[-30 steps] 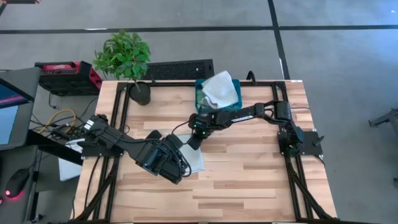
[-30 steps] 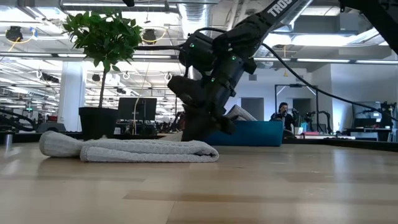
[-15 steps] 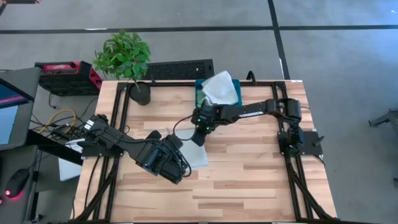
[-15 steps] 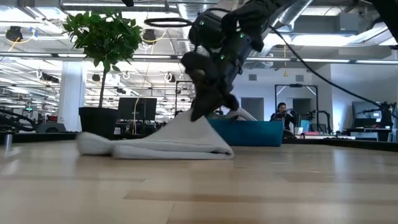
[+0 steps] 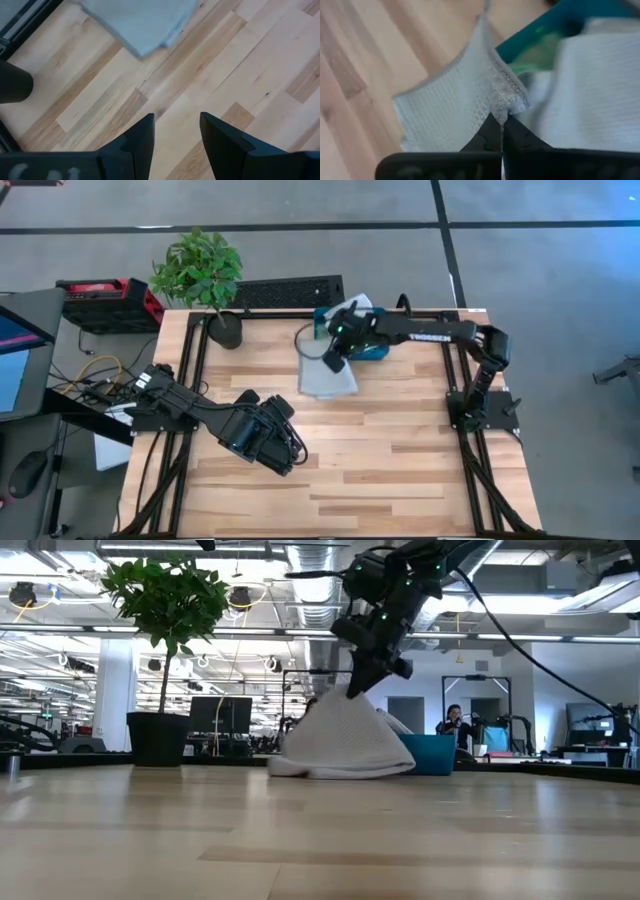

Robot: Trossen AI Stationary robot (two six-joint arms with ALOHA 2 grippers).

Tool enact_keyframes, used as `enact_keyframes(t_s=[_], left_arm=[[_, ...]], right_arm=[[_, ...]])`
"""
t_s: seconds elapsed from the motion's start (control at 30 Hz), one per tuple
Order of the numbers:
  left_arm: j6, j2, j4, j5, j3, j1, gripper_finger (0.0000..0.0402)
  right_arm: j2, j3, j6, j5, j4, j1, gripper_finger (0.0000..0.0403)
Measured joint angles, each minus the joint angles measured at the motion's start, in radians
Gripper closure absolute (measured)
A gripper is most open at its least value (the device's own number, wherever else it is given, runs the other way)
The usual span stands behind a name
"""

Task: Fold microfiber towels
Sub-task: Put the gray towel into the blue bin

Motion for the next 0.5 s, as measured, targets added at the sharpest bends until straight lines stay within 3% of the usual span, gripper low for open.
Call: enact_keyframes(t_s=[0.3, 0.5], left_arm=[[0.000, 0.000, 0.000, 0.000, 0.000, 0.000, 0.0251], [0.000, 0.000, 0.000, 0.000, 0.000, 0.000, 0.0251]], right_arm=[[-0.115, 0.000, -0.059, -0.001, -0.020, -0.138, 0.0394], [-0.125, 0.000, -0.082, -0.001, -0.029, -0.256, 0.0396]])
